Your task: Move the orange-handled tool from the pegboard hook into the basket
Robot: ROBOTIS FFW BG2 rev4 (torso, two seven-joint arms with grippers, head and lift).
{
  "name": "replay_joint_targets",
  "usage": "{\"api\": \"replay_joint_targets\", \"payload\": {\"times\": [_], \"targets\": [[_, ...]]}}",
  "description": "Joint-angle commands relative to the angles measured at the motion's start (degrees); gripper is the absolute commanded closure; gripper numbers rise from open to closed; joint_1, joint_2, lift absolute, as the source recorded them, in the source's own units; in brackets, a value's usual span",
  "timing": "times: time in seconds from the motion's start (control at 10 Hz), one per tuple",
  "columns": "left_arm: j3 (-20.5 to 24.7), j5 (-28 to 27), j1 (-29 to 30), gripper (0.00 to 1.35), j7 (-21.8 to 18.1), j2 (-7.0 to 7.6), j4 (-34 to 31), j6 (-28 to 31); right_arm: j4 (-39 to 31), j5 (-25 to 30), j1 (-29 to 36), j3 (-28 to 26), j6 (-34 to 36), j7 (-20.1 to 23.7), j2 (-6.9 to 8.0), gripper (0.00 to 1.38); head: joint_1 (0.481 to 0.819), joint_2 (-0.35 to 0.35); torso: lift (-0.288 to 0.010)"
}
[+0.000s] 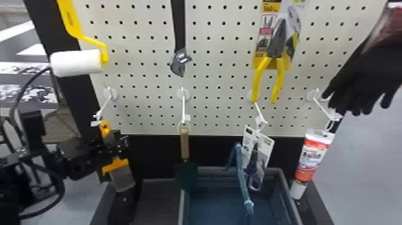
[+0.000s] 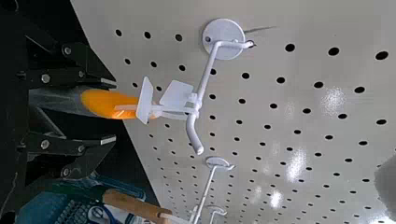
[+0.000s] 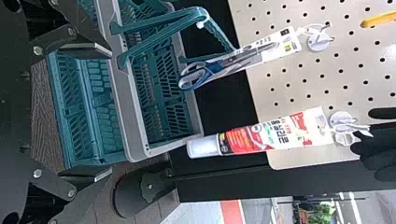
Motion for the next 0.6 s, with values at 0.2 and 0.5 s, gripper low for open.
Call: {"api": "replay_joint_targets", "payload": {"times": [0.2, 0.5], "targets": [[0.17, -0.01, 0.31, 0.55, 0.22, 0.0, -0.3, 0.11, 0.0, -0.09, 0.0, 0.0, 0.0, 0.02, 0.0, 0.4, 0.549, 0.0, -0.1], [0.61, 0.17, 0.06, 0.49, 0.4, 0.35, -0.3, 0.98, 0.0, -0.09, 0.0, 0.0, 0.0, 0.02, 0.0, 0.4, 0.549, 0.0, -0.1]]}}
